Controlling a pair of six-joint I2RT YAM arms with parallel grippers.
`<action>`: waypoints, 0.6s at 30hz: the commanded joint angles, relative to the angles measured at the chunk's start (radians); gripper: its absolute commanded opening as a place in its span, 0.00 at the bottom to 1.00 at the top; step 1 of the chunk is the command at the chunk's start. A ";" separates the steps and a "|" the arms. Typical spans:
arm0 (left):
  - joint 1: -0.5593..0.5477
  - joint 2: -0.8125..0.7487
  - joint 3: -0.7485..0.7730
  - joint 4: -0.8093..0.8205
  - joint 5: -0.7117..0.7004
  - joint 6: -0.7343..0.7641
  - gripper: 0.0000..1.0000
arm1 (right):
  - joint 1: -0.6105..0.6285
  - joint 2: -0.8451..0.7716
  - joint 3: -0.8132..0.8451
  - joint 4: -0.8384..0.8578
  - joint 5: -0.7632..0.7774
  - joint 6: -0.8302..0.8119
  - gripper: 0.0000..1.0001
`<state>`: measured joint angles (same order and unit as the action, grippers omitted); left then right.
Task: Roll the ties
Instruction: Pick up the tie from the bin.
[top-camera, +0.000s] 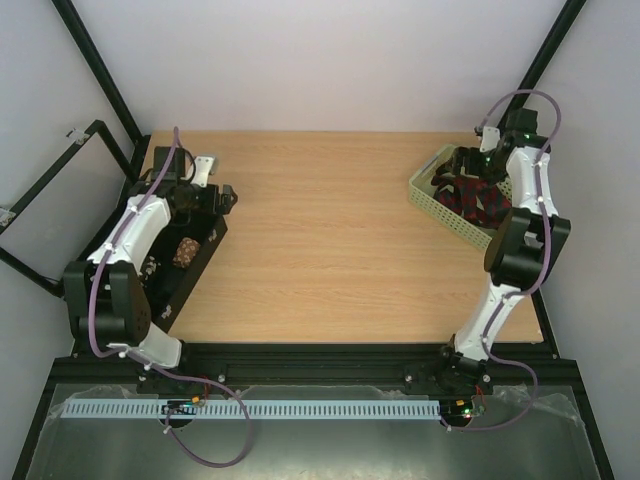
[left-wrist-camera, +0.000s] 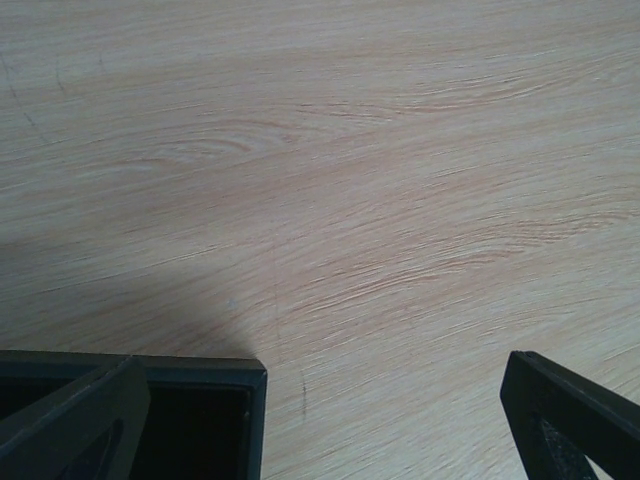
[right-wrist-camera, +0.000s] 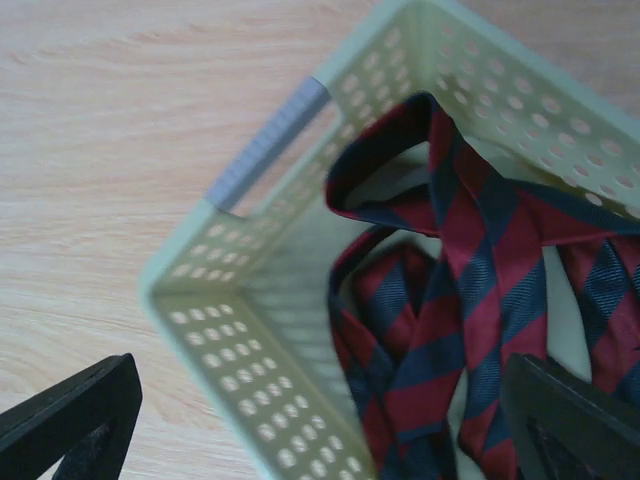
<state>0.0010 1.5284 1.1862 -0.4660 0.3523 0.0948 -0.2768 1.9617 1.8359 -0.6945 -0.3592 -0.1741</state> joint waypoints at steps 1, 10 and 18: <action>0.018 0.040 0.054 -0.032 -0.007 0.032 1.00 | -0.005 0.161 0.152 -0.154 0.045 -0.100 0.98; 0.048 0.198 0.171 -0.134 0.034 0.071 0.99 | 0.012 0.397 0.404 -0.165 0.054 -0.181 0.91; 0.084 0.310 0.278 -0.176 0.055 0.075 0.99 | 0.084 0.461 0.404 -0.008 0.209 -0.195 0.96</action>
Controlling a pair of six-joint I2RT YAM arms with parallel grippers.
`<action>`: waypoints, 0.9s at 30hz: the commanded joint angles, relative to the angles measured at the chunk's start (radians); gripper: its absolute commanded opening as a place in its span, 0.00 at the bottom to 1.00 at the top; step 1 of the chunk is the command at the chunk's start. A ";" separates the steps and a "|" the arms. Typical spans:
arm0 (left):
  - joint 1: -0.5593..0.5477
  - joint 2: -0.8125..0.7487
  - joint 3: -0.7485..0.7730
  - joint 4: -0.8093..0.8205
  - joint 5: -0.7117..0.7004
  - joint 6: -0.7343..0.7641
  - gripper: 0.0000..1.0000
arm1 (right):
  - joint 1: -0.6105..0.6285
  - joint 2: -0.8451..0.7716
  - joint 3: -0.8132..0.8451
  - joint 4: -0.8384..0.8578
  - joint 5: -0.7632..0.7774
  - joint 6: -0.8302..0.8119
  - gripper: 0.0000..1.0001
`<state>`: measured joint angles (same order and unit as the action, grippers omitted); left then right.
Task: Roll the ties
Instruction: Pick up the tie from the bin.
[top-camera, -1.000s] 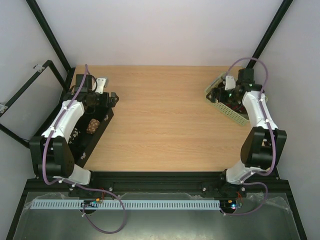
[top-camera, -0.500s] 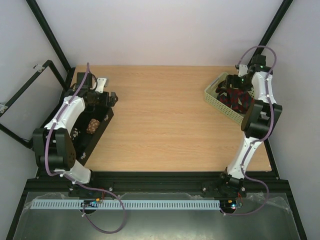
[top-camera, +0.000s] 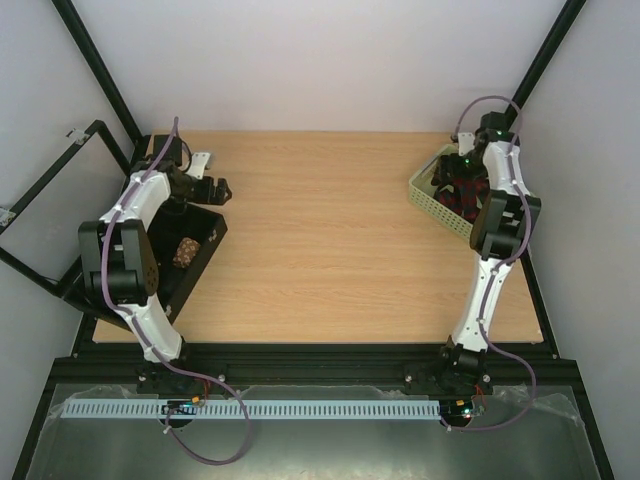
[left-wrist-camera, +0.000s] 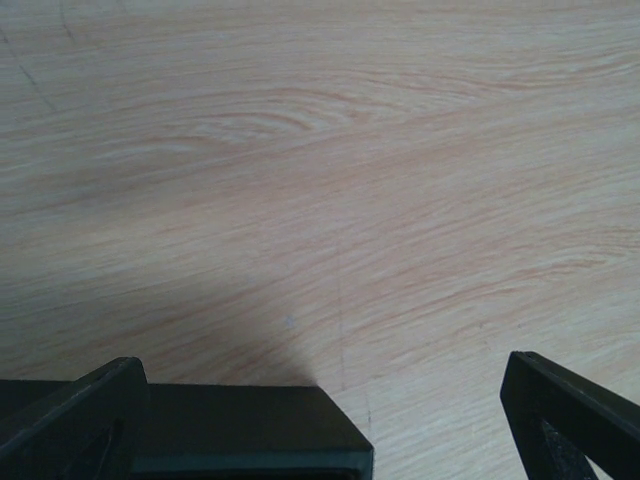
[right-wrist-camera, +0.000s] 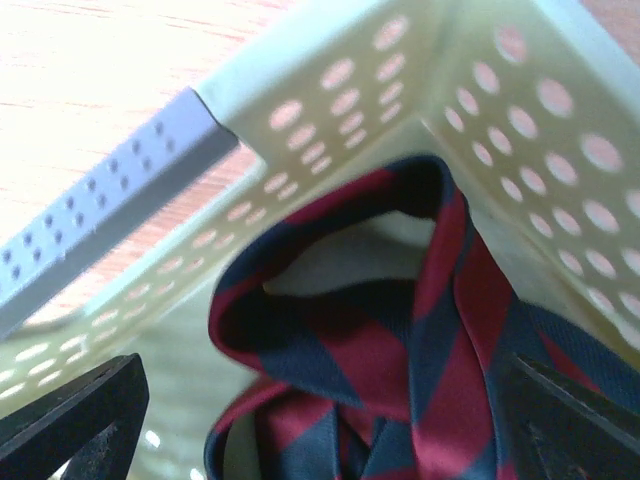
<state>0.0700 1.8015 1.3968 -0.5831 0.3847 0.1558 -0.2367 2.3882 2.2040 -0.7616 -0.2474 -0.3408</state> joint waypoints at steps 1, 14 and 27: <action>0.017 0.048 0.075 -0.064 0.022 0.018 0.99 | 0.055 0.046 0.036 0.072 0.124 -0.038 0.97; 0.043 0.091 0.120 -0.098 0.011 0.040 1.00 | 0.084 0.072 0.033 0.104 0.234 -0.035 0.44; 0.044 0.078 0.166 -0.086 0.075 0.059 1.00 | 0.054 -0.240 0.054 0.167 0.203 0.046 0.01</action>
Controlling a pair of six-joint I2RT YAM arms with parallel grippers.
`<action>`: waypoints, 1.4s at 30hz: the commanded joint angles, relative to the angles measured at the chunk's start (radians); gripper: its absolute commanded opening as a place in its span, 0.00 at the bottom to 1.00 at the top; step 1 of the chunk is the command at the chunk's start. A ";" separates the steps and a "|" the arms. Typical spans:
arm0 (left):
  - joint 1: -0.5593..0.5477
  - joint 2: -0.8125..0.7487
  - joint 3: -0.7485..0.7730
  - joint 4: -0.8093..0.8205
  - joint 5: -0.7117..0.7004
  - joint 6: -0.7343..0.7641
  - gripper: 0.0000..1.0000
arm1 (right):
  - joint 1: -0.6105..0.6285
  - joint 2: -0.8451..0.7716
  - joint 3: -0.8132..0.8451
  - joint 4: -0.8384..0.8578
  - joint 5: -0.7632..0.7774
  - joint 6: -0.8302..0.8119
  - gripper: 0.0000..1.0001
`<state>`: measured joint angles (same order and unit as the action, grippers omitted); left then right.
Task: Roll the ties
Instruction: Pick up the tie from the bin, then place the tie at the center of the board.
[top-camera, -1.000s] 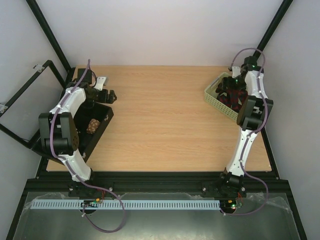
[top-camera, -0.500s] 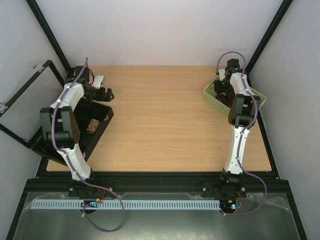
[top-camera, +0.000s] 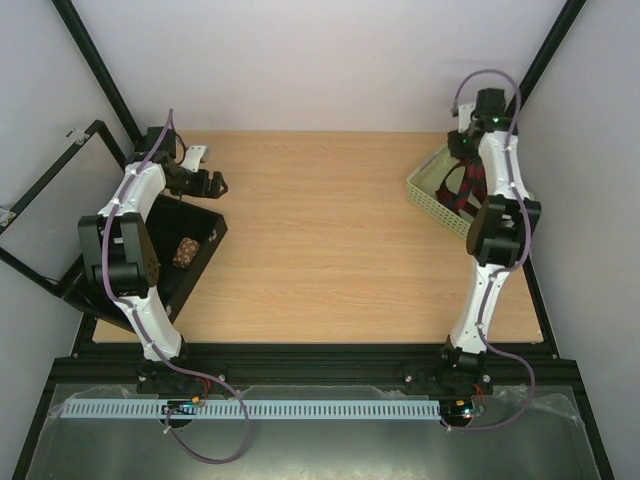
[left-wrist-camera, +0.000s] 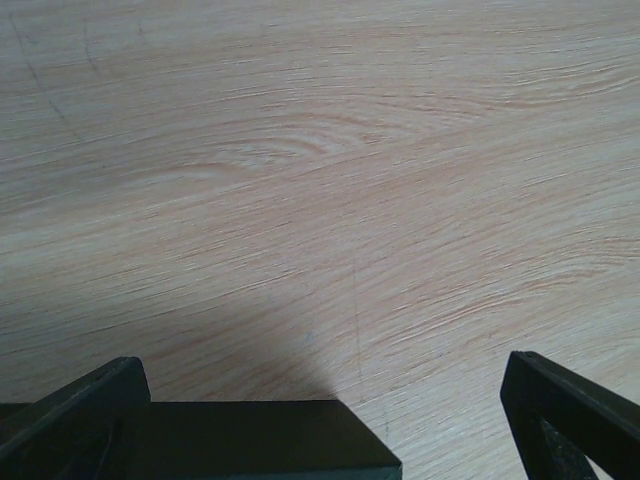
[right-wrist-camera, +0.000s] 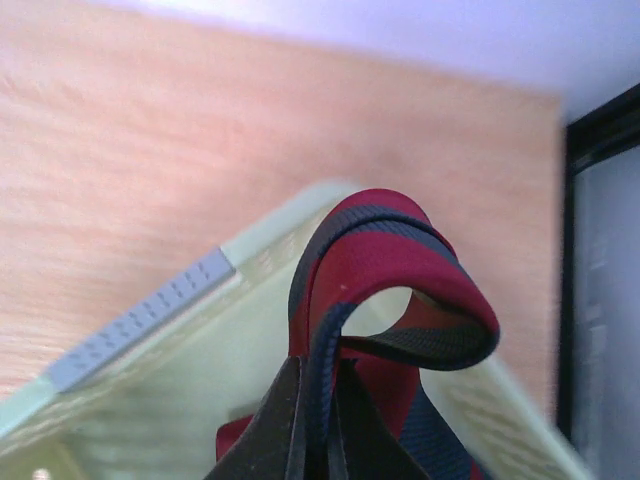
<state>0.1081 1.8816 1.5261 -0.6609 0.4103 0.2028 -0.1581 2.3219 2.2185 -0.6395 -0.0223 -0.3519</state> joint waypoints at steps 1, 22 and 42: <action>0.005 -0.002 0.043 -0.005 0.058 0.012 1.00 | -0.030 -0.199 0.044 0.055 -0.030 0.067 0.01; 0.003 -0.119 0.013 0.184 0.073 -0.031 1.00 | -0.032 -0.527 0.147 0.611 -0.340 0.423 0.01; -0.017 -0.196 -0.024 0.230 0.071 -0.061 0.99 | 0.236 -0.584 -0.075 0.596 -0.825 0.887 0.08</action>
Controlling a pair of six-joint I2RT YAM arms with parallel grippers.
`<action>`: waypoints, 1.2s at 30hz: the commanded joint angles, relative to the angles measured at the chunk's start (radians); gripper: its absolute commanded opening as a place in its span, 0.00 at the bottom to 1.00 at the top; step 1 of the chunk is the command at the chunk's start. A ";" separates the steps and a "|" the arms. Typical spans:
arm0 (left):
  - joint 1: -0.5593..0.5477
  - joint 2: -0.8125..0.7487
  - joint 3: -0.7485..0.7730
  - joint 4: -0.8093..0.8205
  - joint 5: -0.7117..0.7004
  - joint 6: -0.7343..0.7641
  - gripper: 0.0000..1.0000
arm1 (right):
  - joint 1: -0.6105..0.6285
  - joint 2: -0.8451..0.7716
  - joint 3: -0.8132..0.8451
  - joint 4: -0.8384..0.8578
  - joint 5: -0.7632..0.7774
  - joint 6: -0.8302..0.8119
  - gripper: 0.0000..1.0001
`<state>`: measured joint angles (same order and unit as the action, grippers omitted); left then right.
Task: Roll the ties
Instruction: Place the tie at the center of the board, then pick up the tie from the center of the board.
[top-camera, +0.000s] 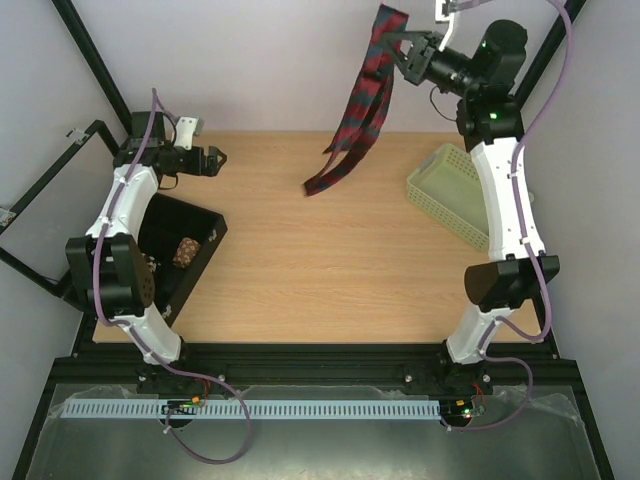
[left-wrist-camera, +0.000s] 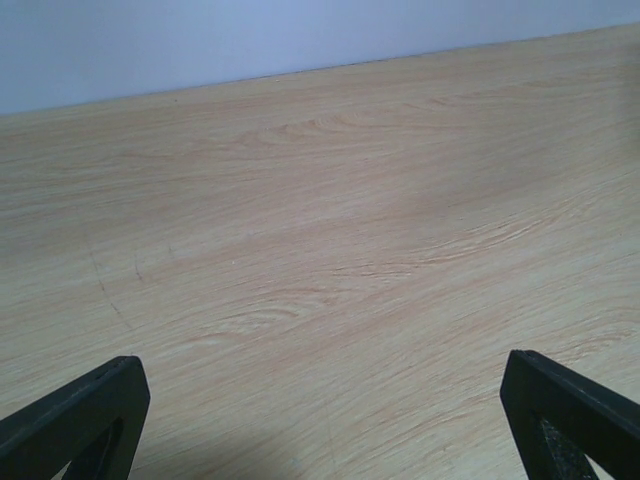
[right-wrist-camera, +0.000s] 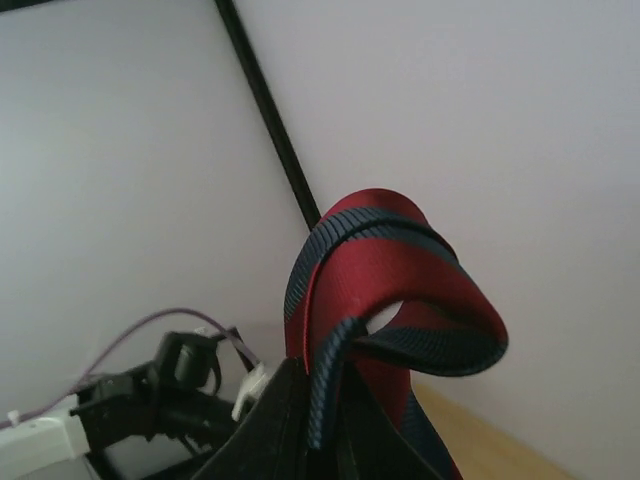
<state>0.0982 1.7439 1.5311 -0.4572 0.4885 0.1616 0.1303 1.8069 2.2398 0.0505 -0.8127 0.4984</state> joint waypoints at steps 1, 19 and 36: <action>-0.009 -0.065 -0.038 0.028 -0.013 -0.019 0.99 | -0.081 -0.093 -0.190 -0.125 -0.035 0.015 0.19; -0.265 -0.085 -0.254 -0.138 -0.164 0.359 0.99 | -0.223 -0.085 -0.837 -0.721 0.118 -0.730 0.94; -0.221 -0.084 -0.261 -0.105 -0.171 0.236 1.00 | 0.285 0.341 -0.451 -0.734 0.746 -1.105 0.99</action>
<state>-0.1482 1.6627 1.2655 -0.5629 0.3317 0.4255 0.3687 2.0277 1.6752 -0.6094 -0.2695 -0.4698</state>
